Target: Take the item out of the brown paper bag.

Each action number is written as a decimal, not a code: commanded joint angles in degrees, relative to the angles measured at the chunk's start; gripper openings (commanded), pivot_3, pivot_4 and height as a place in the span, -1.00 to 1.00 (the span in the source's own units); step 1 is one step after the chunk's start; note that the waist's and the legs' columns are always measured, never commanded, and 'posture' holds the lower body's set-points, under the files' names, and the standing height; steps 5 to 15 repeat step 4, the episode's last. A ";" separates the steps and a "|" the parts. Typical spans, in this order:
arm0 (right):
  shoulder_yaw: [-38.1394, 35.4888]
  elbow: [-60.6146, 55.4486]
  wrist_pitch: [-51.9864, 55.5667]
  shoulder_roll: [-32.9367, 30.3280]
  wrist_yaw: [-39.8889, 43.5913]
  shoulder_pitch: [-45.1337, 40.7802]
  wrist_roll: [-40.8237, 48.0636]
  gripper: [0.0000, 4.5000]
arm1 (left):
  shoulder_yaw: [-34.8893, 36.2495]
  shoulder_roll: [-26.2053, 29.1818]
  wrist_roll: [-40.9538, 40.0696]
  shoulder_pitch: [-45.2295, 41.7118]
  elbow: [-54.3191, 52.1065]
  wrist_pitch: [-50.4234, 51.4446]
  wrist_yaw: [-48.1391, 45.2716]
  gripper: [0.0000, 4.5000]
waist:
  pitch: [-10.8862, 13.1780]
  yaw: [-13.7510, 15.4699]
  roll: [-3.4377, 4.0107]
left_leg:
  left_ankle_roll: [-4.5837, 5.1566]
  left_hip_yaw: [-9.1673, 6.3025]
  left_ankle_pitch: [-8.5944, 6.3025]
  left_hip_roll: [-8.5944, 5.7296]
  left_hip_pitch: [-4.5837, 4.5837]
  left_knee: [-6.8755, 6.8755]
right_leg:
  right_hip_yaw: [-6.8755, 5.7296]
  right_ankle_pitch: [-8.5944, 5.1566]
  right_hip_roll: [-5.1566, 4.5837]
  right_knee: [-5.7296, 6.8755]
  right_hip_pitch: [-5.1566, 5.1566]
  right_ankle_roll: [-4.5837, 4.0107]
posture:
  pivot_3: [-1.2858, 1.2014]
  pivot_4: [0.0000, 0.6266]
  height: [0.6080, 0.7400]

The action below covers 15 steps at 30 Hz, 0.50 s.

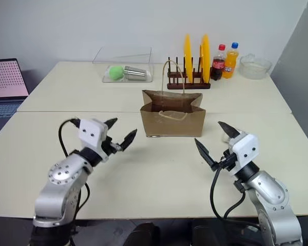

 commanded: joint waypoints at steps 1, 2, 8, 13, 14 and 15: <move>-0.51 0.84 -3.80 1.11 -1.68 1.62 -1.57 1.00 | -0.81 -1.44 1.00 1.50 -2.16 -4.03 2.22 0.78 | -0.01 -0.02 0.00 | 0.00 0.01 0.00 0.00 0.03 0.00 | 0.00 0.00 0.00 -0.01 0.02 0.00 | 0.03 -0.52 1.00; -0.41 1.35 -4.29 1.35 -1.99 1.93 -1.99 1.00 | -1.15 -1.86 1.25 1.96 -1.71 -4.94 2.51 0.78 | -0.01 -0.02 0.00 | 0.00 0.02 0.00 0.00 0.05 0.00 | 0.00 0.00 0.00 -0.01 0.05 0.00 | 0.03 -0.52 1.00; -0.16 2.22 -4.94 1.61 -2.42 1.93 -2.47 1.00 | -1.62 -2.40 1.23 2.45 -1.29 -6.85 2.43 0.78 | -0.01 -0.02 0.00 | 0.00 0.01 0.00 0.00 0.05 0.00 | -0.01 -0.01 0.01 -0.01 0.05 0.00 | 0.03 -0.52 1.00; -0.16 2.22 -4.94 1.61 -2.42 1.93 -2.47 1.00 | -1.62 -2.40 1.23 2.45 -1.29 -6.85 2.43 0.78 | -0.01 -0.02 0.00 | 0.00 0.01 0.00 0.00 0.05 0.00 | -0.01 -0.01 0.01 -0.01 0.05 0.00 | 0.03 -0.52 1.00; -0.16 2.22 -4.94 1.61 -2.42 1.93 -2.47 1.00 | -1.62 -2.40 1.23 2.45 -1.29 -6.85 2.43 0.78 | -0.01 -0.02 0.00 | 0.00 0.01 0.00 0.00 0.05 0.00 | -0.01 -0.01 0.01 -0.01 0.05 0.00 | 0.03 -0.52 1.00; -0.16 2.22 -4.94 1.61 -2.42 1.93 -2.47 1.00 | -1.62 -2.40 1.23 2.45 -1.29 -6.85 2.43 0.78 | -0.01 -0.02 0.00 | 0.00 0.01 0.00 0.00 0.05 0.00 | -0.01 -0.01 0.01 -0.01 0.05 0.00 | 0.03 -0.52 1.00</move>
